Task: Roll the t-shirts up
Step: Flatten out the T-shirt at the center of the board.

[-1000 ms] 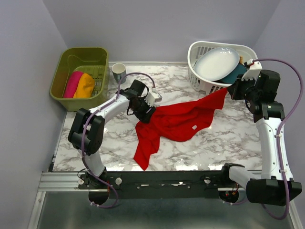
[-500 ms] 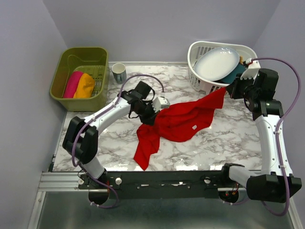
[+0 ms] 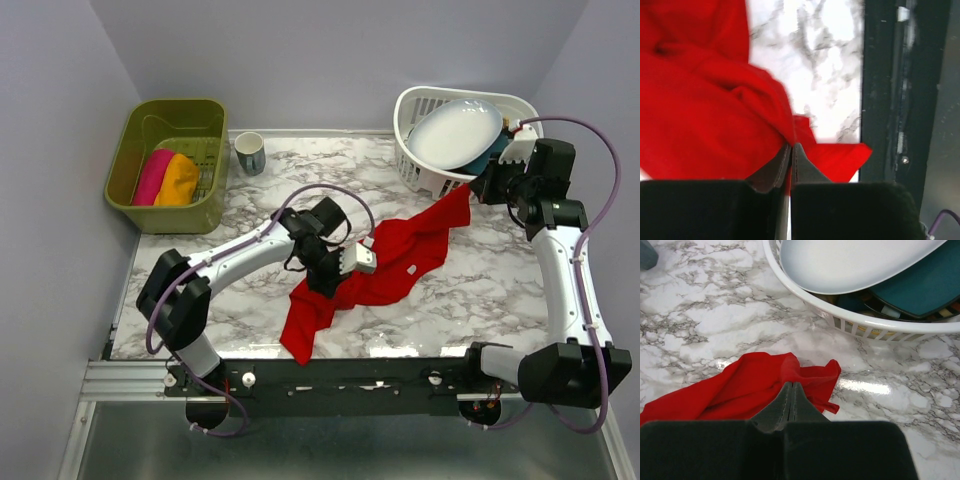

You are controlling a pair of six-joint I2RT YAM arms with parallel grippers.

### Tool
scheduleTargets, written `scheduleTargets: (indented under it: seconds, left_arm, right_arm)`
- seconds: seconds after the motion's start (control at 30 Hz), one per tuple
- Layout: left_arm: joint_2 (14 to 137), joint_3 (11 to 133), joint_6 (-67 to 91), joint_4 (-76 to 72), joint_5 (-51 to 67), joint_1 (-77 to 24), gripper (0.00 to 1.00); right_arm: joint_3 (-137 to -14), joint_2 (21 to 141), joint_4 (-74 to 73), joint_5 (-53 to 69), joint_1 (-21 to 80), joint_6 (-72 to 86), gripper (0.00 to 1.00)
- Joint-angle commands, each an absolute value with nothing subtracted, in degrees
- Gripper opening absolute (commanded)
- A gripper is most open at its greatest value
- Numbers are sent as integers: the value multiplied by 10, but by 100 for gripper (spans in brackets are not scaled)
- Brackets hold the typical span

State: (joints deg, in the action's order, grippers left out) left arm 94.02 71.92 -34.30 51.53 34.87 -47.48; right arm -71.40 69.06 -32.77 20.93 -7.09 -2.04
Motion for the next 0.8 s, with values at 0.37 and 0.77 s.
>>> scheduleTargets:
  seconds: [0.37, 0.77]
  left_arm:
    - [975, 816, -226, 471, 334, -366, 66]
    - [1039, 858, -57, 379, 81, -497, 71]
  right_arm:
    - [-698, 654, -302, 227, -74, -13, 0]
    - [-698, 651, -304, 209, -73, -25, 0]
